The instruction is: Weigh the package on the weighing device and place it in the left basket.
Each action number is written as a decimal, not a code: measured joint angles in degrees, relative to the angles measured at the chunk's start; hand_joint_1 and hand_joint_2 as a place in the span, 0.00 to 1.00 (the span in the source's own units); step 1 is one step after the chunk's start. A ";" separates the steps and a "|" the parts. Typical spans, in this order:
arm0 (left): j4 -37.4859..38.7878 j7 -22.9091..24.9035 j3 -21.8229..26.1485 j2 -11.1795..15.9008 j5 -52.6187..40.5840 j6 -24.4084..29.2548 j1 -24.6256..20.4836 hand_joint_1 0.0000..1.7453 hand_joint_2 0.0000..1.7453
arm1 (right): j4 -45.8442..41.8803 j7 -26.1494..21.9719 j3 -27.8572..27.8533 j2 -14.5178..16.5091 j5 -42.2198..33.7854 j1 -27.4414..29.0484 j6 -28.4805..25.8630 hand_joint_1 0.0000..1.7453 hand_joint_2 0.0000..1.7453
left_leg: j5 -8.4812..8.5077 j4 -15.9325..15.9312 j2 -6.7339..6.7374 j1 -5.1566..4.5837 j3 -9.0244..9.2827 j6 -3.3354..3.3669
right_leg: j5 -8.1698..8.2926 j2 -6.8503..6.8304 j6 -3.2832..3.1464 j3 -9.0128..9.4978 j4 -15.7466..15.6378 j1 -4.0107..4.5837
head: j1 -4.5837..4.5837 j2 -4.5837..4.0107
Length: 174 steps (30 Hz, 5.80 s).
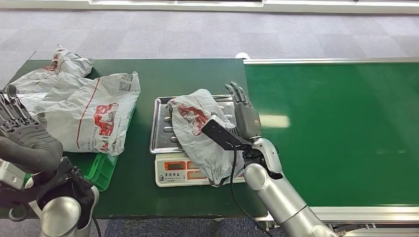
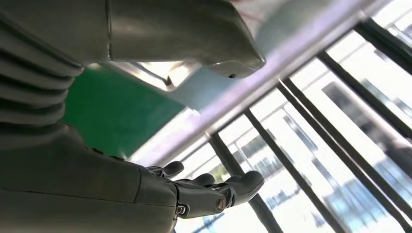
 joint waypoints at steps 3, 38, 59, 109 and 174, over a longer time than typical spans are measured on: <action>-0.58 1.86 0.10 0.09 -5.11 -2.02 0.61 0.00 0.00 | -10.16 -2.70 -0.39 -0.38 1.63 3.70 -5.50 0.00 0.00 | -0.01 0.00 -0.04 0.00 -0.06 0.00 | -0.03 -0.04 -0.03 -0.07 -0.01 0.00 | -0.01 0.00; 52.15 3.85 -38.38 8.60 -15.35 -52.85 -38.64 0.00 0.00 | -44.28 -18.16 -0.69 -12.60 -10.58 22.53 -18.66 0.00 1.00 | 0.13 0.01 0.17 -0.07 -0.20 -0.16 | 0.18 0.05 -0.21 -0.33 0.05 -0.04 | 0.02 0.00; 74.83 4.54 -43.26 -3.91 -12.53 -41.56 -38.04 0.00 1.00 | -44.09 -18.99 1.23 -12.60 -11.28 21.97 -16.48 0.00 1.00 | 0.13 0.00 0.06 -0.08 -0.26 -0.16 | 0.17 -0.01 -0.21 -0.32 0.06 -0.05 | 0.01 0.00; 18.96 6.70 -28.46 28.63 -72.94 -9.31 -24.74 1.00 1.00 | -44.27 -22.66 1.67 -12.93 -13.34 25.61 -16.21 0.00 1.00 | 0.18 -0.02 0.14 0.02 -0.33 -0.26 | 0.10 0.03 -0.32 -0.51 0.24 0.09 | 0.01 0.00; 34.37 11.26 17.39 25.10 -23.58 -18.38 -9.10 0.00 0.00 | -49.44 -17.83 -2.22 -14.41 -6.78 33.55 -19.54 0.00 1.00 | 0.07 -0.04 0.26 0.02 -0.34 -0.43 | 0.01 0.20 -0.51 -0.58 0.27 0.16 | 0.00 0.00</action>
